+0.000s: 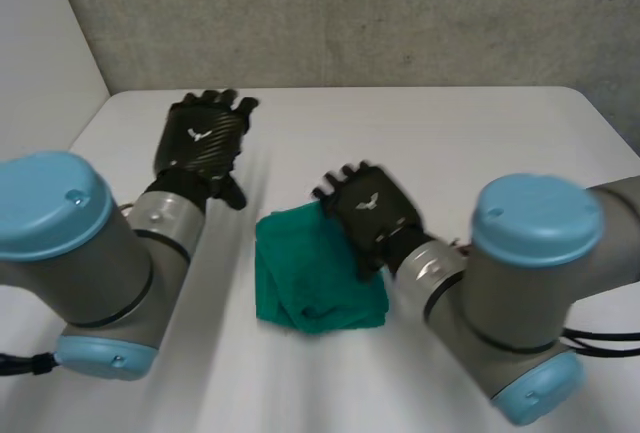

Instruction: Fold the towel.

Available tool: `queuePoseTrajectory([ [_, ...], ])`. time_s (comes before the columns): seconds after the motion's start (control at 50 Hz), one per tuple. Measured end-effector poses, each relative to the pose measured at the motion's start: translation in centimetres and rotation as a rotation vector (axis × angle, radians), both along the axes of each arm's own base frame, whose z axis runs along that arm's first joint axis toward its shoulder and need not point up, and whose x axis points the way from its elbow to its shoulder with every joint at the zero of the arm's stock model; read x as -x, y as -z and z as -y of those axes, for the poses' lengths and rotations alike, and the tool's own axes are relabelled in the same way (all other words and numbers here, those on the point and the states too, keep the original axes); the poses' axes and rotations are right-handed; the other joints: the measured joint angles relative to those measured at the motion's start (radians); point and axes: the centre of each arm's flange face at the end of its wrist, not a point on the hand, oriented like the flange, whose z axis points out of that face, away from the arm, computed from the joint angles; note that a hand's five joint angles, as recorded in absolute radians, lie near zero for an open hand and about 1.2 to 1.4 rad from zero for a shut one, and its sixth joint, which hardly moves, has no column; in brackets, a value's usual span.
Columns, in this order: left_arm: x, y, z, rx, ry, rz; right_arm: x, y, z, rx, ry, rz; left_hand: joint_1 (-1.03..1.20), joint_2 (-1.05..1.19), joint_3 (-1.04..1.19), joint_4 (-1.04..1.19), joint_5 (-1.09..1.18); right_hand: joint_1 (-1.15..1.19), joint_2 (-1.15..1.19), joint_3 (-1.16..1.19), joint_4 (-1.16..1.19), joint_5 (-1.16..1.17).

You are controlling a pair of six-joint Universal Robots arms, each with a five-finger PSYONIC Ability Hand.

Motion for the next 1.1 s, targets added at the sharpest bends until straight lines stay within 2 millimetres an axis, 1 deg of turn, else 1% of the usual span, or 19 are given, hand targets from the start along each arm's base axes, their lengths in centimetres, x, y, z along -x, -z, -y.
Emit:
queuePoseTrajectory([
  [0.1, 2.8, -0.1, -1.5, -0.134, 0.087, -0.097, 2.0, -1.5, 2.0, -0.123, 0.094, 0.161, 0.000, 0.000, 0.000, 0.000, 0.000, 0.000, 0.000, 0.000, 0.000, 0.000],
  [0.18, 4.2, 1.2, -2.4, -0.280, 0.115, -0.130, 2.6, -1.8, 3.0, -0.223, 0.112, 0.228, 0.000, 0.000, 0.000, 0.000, 0.000, 0.000, 0.000, 0.000, 0.000, 0.000],
  [0.24, 4.5, 2.8, -2.8, -0.386, 0.105, -0.128, 2.5, -1.0, 3.5, -0.297, 0.118, 0.228, 0.000, 0.000, 0.000, 0.000, 0.000, 0.000, 0.000, 0.000, 0.000, 0.000],
  [0.36, 3.8, 6.6, -2.8, -0.524, 0.004, -0.069, 1.7, 2.9, 4.6, -0.444, 0.137, 0.144, 0.000, 0.000, 0.000, 0.000, 0.000, 0.000, 0.000, 0.000, 0.000, 0.000],
  [0.5, 2.1, 9.3, -2.9, -0.562, -0.101, 0.020, 1.2, 5.8, 5.2, -0.530, 0.157, 0.064, 0.000, 0.000, 0.000, 0.000, 0.000, 0.000, 0.000, 0.000, 0.000, 0.000],
  [0.6, 1.4, 10.3, -3.3, -0.550, -0.107, 0.122, 1.1, 6.4, 5.7, -0.525, 0.178, 0.046, 0.000, 0.000, 0.000, 0.000, -0.002, -0.008, -0.007, 0.000, 0.000, 0.000],
  [0.72, 1.2, 10.0, -3.5, -0.518, -0.088, 0.185, 1.2, 5.2, 6.3, -0.476, 0.210, 0.056, -0.008, 0.000, 0.000, 0.000, -0.002, -0.008, -0.007, 0.000, 0.000, 0.000],
  [0.74, 1.2, 9.6, -3.5, -0.503, -0.082, 0.193, 1.3, 4.6, 6.4, -0.458, 0.216, 0.064, -0.008, 0.000, 0.000, 0.000, -0.002, -0.008, -0.007, 0.000, 0.000, 0.000],
  [0.76, 1.4, 8.7, -3.4, -0.473, -0.072, 0.192, 1.4, 3.2, 6.6, -0.418, 0.228, 0.085, -0.008, 0.000, 0.000, 0.000, -0.002, -0.008, -0.007, 0.000, 0.000, 0.000],
  [0.78, 1.4, 8.7, -3.4, -0.473, -0.072, 0.192, 1.4, 3.2, 6.6, -0.418, 0.228, 0.085, -0.008, 0.000, 0.000, 0.000, -0.002, -0.008, -0.007, 0.000, 0.000, 0.000],
  [0.8, 1.6, 7.2, -3.2, -0.434, -0.064, 0.173, 1.6, 1.2, 6.8, -0.364, 0.238, 0.118, -0.008, 0.000, 0.000, 0.000, -0.003, -0.008, -0.007, 0.000, 0.000, 0.000],
  [0.82, 1.7, 6.0, -3.0, -0.405, -0.060, 0.152, 1.7, 0.1, 6.9, -0.332, 0.244, 0.138, -0.008, 0.000, 0.000, 0.000, -0.004, -0.008, -0.007, 0.000, 0.000, 0.000],
  [0.84, 1.7, 6.0, -3.0, -0.405, -0.060, 0.152, 1.7, 0.1, 6.9, -0.332, 0.244, 0.138, -0.008, 0.000, 0.000, 0.000, -0.004, -0.008, -0.007, 0.000, 0.000, 0.000],
  [0.92, 1.6, 0.3, -1.6, -0.275, -0.072, 0.042, 2.9, -5.8, 7.2, -0.155, 0.304, 0.252, -0.008, 0.000, 0.000, 0.000, -0.004, -0.008, -0.007, 0.000, 0.000, 0.000],
  [0.94, 1.0, -2.0, -0.9, -0.227, -0.091, -0.001, 3.7, -8.0, 7.3, -0.091, 0.340, 0.294, -0.008, 0.000, 0.000, 0.000, -0.004, -0.008, -0.007, 0.000, 0.000, 0.000],
  [0.96, 1.0, -2.0, -0.9, -0.227, -0.091, -0.001, 3.7, -8.0, 7.3, -0.091, 0.340, 0.294, -0.008, 0.000, 0.000, 0.000, -0.004, -0.008, -0.007, 0.000, 0.000, 0.000],
  [0.98, -0.1, -4.7, 0.1, -0.174, -0.115, -0.048, 4.9, -10.3, 7.6, -0.022, 0.388, 0.336, -0.008, 0.000, 0.000, 0.000, -0.004, -0.008, -0.007, 0.000, 0.000, 0.000],
  [1.04, -1.8, -7.8, 1.1, -0.123, -0.139, -0.094, 6.8, -12.8, 7.9, 0.055, 0.457, 0.373, -0.008, 0.000, 0.000, 0.000, -0.004, -0.008, -0.007, 0.000, 0.000, 0.000],
  [1.1, -3.6, -10.2, 1.6, -0.105, -0.143, -0.119, 8.4, -14.3, 8.2, 0.098, 0.509, 0.380, -0.008, 0.000, 0.000, 0.000, -0.004, -0.008, -0.007, 0.000, 0.000, 0.000],
])
